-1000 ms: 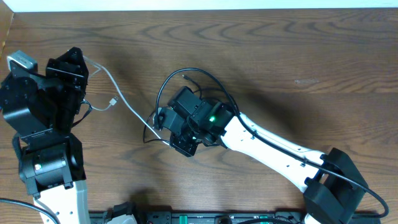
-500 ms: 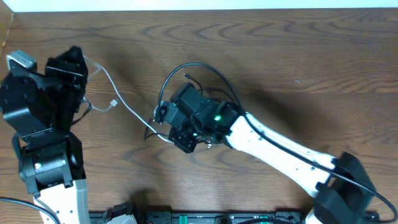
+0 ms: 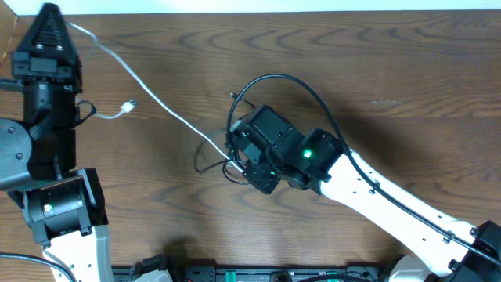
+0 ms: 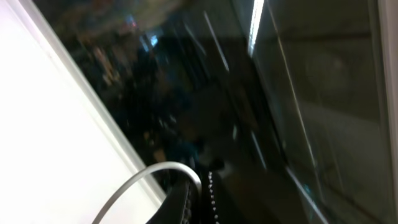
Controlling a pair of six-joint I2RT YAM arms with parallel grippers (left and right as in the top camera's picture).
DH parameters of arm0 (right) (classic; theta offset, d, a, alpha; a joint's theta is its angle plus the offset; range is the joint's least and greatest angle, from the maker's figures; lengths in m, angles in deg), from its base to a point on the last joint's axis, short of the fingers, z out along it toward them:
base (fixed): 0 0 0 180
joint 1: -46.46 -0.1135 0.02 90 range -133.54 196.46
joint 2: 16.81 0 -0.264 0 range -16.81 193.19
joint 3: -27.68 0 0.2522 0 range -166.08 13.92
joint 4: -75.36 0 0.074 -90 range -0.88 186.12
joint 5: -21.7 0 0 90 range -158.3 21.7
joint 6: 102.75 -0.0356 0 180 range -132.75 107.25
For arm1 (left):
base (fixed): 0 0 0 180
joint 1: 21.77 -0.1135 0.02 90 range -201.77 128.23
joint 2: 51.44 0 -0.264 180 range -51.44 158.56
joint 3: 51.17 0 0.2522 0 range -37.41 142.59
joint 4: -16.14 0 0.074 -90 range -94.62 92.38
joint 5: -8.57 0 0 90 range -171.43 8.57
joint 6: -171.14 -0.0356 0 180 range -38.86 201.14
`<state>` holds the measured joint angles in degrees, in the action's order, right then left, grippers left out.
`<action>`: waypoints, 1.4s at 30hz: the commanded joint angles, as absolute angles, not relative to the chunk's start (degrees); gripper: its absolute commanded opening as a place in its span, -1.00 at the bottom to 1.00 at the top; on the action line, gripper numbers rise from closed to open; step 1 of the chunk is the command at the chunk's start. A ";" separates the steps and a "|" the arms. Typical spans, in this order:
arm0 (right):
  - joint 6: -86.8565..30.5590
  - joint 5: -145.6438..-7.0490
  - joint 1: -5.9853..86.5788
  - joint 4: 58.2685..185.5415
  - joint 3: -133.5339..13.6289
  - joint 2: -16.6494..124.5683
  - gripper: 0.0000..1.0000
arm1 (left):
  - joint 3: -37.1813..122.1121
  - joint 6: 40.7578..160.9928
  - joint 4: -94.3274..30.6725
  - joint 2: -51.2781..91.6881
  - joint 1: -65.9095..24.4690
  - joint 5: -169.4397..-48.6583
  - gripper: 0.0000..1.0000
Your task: Untangle cables
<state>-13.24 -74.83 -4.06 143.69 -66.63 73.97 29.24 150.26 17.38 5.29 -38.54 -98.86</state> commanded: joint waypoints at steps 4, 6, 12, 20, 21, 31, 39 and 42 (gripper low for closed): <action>-17.20 -66.70 0.07 147.49 -66.52 73.93 -0.97 | 30.12 151.31 17.93 4.92 -40.12 -84.85 -0.85; -17.20 -66.67 1.88 148.71 -66.50 73.93 -0.97 | 30.12 151.31 17.93 4.92 -41.47 -82.73 -0.85; -17.22 -64.34 6.50 150.05 -64.27 73.93 -0.97 | 30.12 151.33 16.57 4.92 -47.03 -80.31 -0.85; -17.31 -67.66 8.42 147.75 -59.99 73.95 -0.97 | 30.12 151.27 0.20 6.01 -51.07 -80.35 -0.85; -16.02 -69.84 8.33 147.38 -59.72 73.95 -0.97 | 30.12 151.27 -2.07 6.40 -51.07 -80.68 -0.85; -8.43 -86.00 7.81 142.07 -58.37 73.93 -0.11 | 30.12 150.65 0.09 8.35 -51.05 -93.60 -0.85; -8.87 -86.28 7.81 139.16 -63.92 72.88 0.67 | 30.12 153.34 16.25 8.35 -50.26 -110.69 -0.85; -8.85 -86.72 7.78 138.24 -67.18 72.68 0.78 | 30.12 156.34 20.47 8.35 -49.12 -112.59 -0.85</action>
